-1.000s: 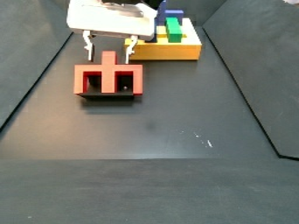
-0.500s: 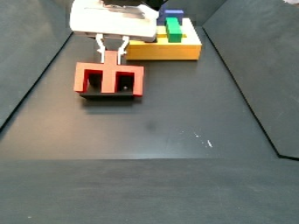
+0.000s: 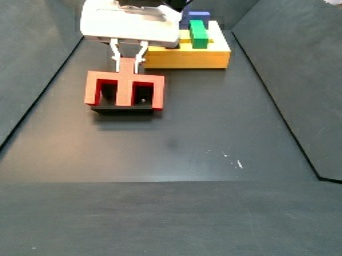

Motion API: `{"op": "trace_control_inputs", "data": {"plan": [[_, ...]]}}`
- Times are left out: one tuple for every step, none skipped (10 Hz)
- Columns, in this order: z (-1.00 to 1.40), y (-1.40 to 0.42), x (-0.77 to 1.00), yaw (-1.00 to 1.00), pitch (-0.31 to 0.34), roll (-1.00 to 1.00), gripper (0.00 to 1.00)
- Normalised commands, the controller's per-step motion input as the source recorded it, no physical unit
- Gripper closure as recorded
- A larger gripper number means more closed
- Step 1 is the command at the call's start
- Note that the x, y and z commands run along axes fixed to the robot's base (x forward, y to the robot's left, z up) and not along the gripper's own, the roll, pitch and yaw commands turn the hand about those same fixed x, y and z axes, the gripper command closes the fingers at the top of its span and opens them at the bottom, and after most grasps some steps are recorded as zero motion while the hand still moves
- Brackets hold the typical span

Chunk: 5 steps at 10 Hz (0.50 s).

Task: Pick up the red object. Move up. Place the red object on the fixture. Regrasp the red object. Move to above the board. Insert the red object.
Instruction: Regrasp the red object.

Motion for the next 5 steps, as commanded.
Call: {"op": "trace_control_inputs", "data": {"plan": [[0.0,0.0,0.0,0.0,0.0,0.0,1.0],[0.0,0.0,0.0,0.0,0.0,0.0,1.0],[0.0,0.0,0.0,0.0,0.0,0.0,1.0],[0.0,0.0,0.0,0.0,0.0,0.0,1.0],[0.0,0.0,0.0,0.0,0.0,0.0,1.0]]}}
